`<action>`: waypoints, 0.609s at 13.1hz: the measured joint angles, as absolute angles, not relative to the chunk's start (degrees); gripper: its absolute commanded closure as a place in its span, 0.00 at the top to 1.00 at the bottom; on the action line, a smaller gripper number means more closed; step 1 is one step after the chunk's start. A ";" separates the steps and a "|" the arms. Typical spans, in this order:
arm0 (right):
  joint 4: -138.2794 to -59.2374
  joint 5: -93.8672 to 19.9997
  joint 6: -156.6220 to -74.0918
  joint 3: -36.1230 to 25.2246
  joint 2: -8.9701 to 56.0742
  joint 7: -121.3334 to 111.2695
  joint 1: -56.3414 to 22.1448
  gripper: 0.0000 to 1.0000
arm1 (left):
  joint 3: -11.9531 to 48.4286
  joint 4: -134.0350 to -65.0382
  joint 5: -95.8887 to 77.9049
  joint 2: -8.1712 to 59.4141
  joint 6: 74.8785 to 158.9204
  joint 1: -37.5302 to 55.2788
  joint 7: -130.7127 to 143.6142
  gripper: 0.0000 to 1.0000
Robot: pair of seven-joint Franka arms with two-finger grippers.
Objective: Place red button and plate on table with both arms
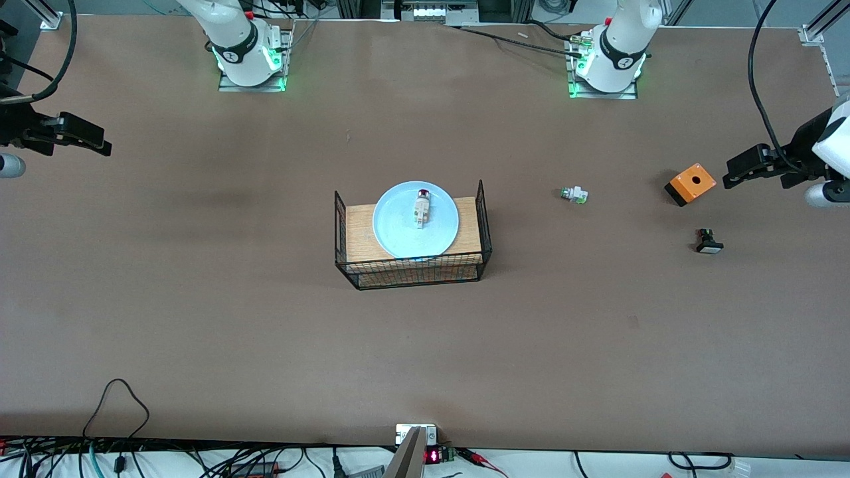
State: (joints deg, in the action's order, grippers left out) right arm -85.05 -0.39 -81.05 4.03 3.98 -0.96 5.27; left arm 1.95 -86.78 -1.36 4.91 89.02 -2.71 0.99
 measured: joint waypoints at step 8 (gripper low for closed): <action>-85.04 -0.39 -81.12 4.03 3.98 -0.96 5.27 1.00 | 4.86 -86.83 -1.38 4.88 87.93 -2.24 0.96 1.00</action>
State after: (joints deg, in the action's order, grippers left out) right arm -85.04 -0.39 -81.12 4.03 3.98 -0.96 5.27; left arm 4.86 -86.83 -1.38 4.88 87.93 -2.24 0.96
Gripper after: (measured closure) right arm 0.000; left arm 0.000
